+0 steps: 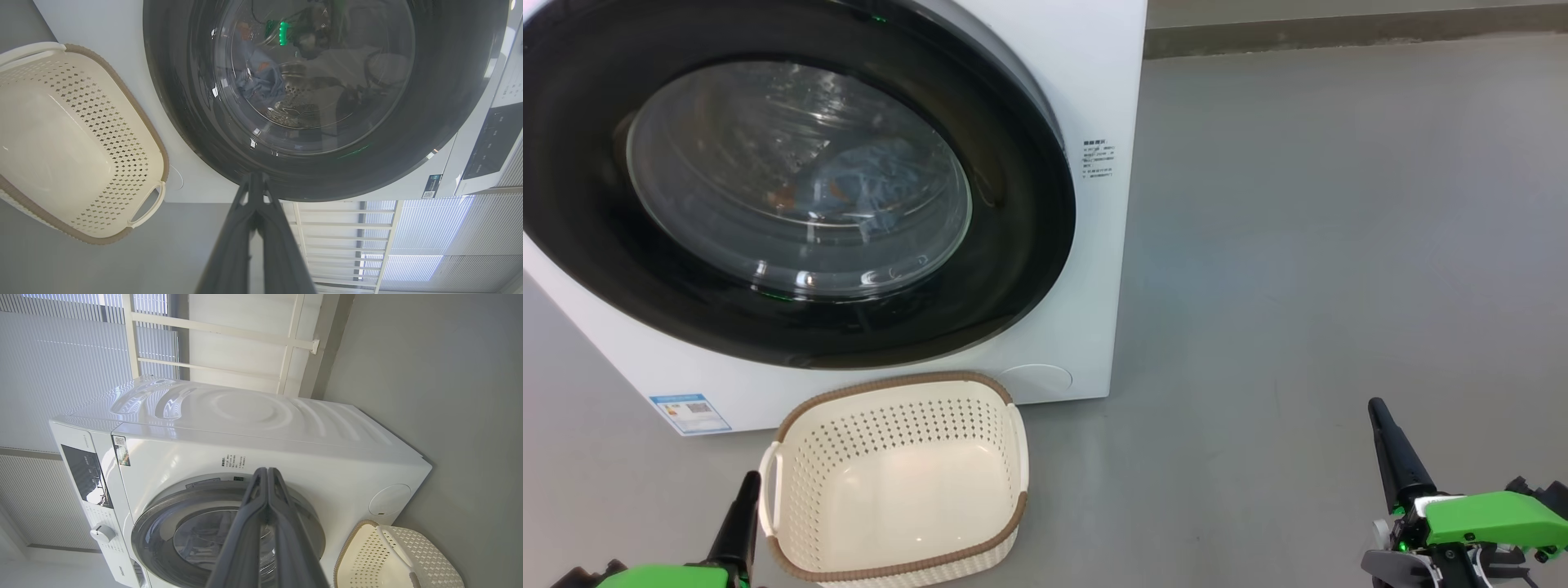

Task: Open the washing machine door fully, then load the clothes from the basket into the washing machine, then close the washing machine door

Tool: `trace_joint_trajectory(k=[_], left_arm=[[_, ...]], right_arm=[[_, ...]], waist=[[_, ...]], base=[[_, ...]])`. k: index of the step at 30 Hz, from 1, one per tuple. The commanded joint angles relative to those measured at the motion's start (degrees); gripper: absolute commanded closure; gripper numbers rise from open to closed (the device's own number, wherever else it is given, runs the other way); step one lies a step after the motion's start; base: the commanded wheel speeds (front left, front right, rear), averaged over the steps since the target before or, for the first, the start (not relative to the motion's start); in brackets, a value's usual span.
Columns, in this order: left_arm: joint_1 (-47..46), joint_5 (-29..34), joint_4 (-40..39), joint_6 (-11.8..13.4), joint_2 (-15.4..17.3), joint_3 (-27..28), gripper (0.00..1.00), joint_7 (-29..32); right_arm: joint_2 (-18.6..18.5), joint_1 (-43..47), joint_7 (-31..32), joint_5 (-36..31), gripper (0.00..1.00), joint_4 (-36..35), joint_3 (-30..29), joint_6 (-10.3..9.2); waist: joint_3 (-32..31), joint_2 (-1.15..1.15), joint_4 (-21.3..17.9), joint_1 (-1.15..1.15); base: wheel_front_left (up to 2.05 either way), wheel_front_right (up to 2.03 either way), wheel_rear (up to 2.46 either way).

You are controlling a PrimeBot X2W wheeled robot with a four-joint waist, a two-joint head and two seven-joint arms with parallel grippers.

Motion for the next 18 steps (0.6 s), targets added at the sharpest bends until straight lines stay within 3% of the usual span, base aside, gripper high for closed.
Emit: trace_joint_trajectory(k=[1,12,18], left_arm=[[-2.74,-1.56,-1.13,-0.16,0.67,1.92,1.00,0.55],[-3.50,-7.67,-1.09,-0.17,0.14,2.23,1.00,2.39],[-3.51,-7.70,-1.09,-0.17,0.14,2.23,1.00,2.39]], right_arm=[[0.08,0.21,0.56,1.63,1.00,-2.05,0.89,0.09],[0.71,0.55,2.43,7.12,1.00,-3.20,-0.31,0.09],[0.72,0.55,2.44,7.13,1.00,-3.20,-0.32,0.09]], waist=[[-0.05,0.00,0.04,0.00],[-0.42,0.00,0.30,0.00],[-0.42,0.00,0.30,0.00]], base=[[0.00,0.00,0.00],[0.00,0.00,0.00],[0.00,0.00,0.00]])
